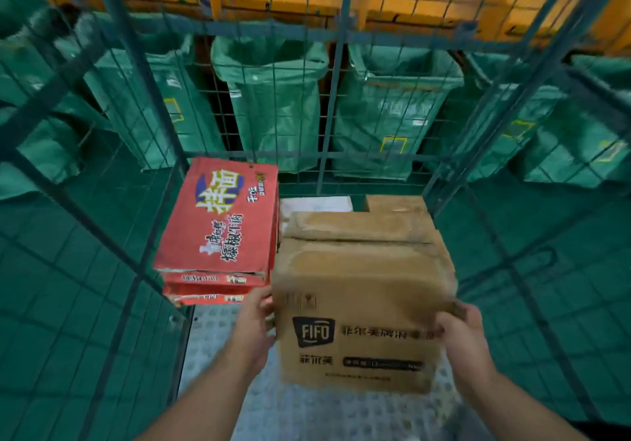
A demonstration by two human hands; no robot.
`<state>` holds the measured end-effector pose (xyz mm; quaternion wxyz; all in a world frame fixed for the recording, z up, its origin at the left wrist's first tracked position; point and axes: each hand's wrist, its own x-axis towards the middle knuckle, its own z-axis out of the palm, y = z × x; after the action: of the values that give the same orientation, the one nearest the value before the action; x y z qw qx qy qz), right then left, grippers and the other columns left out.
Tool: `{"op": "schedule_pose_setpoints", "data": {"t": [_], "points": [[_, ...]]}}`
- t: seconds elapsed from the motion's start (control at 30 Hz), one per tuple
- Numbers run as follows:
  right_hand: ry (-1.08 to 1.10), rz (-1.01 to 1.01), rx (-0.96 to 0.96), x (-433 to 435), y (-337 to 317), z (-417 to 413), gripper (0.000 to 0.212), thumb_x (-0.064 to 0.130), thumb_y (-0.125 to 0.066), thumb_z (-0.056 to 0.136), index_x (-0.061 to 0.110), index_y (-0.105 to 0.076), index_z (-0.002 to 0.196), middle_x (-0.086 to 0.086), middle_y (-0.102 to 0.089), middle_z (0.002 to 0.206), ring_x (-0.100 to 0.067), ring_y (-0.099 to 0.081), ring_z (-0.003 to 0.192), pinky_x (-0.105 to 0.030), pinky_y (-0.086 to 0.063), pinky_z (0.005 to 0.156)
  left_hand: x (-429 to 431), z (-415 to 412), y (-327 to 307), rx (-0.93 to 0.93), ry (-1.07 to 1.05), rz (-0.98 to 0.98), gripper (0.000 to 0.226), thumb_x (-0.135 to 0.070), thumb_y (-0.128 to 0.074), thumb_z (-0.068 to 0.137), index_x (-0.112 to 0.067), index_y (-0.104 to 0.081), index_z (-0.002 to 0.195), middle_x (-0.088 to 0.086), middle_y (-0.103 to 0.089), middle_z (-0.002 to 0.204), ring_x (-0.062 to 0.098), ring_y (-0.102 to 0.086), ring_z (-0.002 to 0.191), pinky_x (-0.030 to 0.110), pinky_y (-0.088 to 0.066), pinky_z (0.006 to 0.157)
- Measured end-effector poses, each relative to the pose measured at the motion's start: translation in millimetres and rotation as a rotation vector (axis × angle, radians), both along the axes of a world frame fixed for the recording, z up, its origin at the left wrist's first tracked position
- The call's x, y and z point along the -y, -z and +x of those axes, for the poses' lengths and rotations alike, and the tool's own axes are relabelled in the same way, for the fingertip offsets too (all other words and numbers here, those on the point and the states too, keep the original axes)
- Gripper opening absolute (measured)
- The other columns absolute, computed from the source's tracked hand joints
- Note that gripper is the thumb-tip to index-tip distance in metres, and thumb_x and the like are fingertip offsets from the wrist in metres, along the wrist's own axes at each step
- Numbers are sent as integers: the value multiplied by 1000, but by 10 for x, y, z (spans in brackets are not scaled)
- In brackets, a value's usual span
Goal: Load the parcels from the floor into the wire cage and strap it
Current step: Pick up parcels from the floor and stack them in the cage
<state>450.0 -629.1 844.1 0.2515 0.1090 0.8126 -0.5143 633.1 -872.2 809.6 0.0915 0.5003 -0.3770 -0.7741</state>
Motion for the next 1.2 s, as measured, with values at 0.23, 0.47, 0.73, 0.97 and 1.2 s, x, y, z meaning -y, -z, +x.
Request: {"op": "schedule_pose_setpoints", "data": {"t": [0.23,0.47,0.73,0.97,1.2], "points": [[8,95,164,390,276,-382,76,32,-65,61,41,-44,133,-7,-60,117,-33,-61,103,-54,-55,88,161,-451,240,97,62,17,59,-65,-61,89,-39,-51,141,-6,-59,126,18,-55,112,54,-49,101],[-24,43,289,856,741,-1210,65,7,-61,77,35,-49,135,-9,-68,106,-33,-66,100,-57,-56,92,534,-1192,663,147,-27,38,20,-45,-55,102,-43,-65,119,-7,-71,115,18,-65,107,36,-54,82],[-203,-50,91,2122,1362,-2671,59,-6,-57,86,36,-55,129,6,-61,77,-15,-56,69,-32,-47,62,1724,-2480,1377,84,-94,-152,54,-54,-68,90,-37,-58,140,3,-66,137,26,-63,126,51,-44,113],[-347,69,179,3064,2424,-3174,59,19,-66,69,22,-57,127,-6,-69,103,-19,-61,82,-28,-46,65,2455,-3064,2134,1032,395,-966,98,-85,-36,88,-8,-38,149,24,-41,148,42,-39,139,53,-30,115],[-370,55,245,3404,2505,-3541,66,2,-53,51,15,-49,116,-3,-58,118,-27,-59,105,-50,-56,91,2689,-3386,2302,1009,210,-971,99,-81,-48,87,-2,-38,147,21,-41,149,40,-36,141,52,-27,118]]}}
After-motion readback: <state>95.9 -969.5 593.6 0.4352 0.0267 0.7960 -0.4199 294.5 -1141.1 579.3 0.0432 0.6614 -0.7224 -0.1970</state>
